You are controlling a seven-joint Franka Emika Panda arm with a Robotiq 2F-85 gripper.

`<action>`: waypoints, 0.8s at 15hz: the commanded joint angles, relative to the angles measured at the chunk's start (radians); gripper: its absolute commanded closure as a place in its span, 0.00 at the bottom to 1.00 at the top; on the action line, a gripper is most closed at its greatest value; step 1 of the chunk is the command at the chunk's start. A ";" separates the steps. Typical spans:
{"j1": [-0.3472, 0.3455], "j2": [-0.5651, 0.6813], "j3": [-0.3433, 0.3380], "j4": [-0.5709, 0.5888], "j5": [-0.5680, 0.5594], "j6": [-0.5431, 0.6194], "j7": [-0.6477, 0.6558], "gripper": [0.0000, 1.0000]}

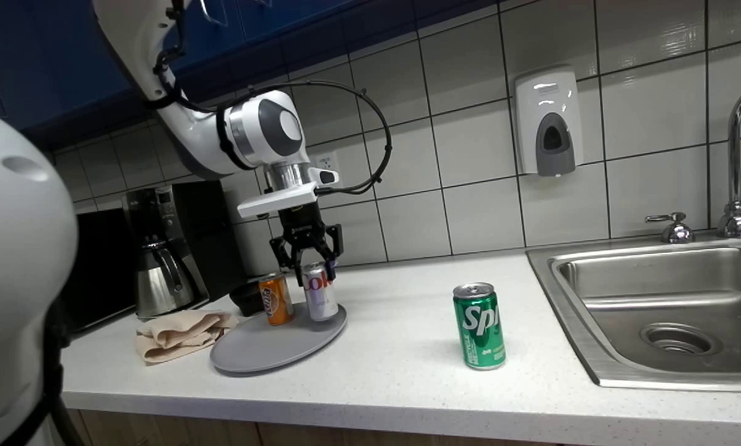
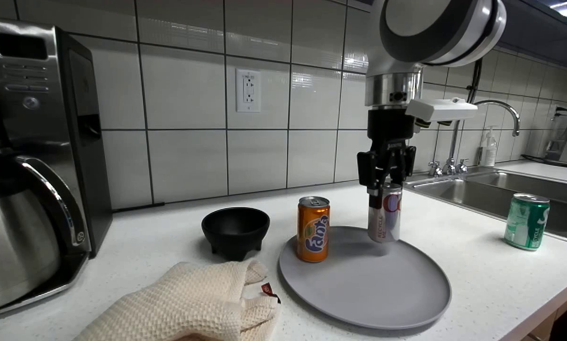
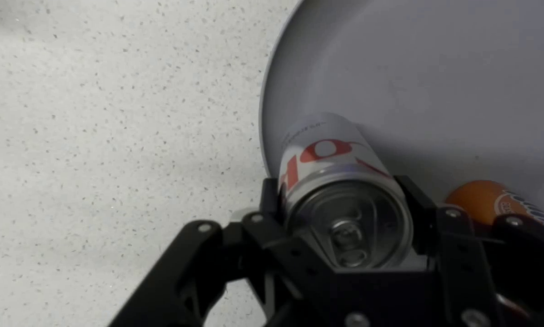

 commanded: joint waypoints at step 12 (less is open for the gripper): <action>0.004 -0.008 0.015 -0.020 -0.016 0.045 0.020 0.62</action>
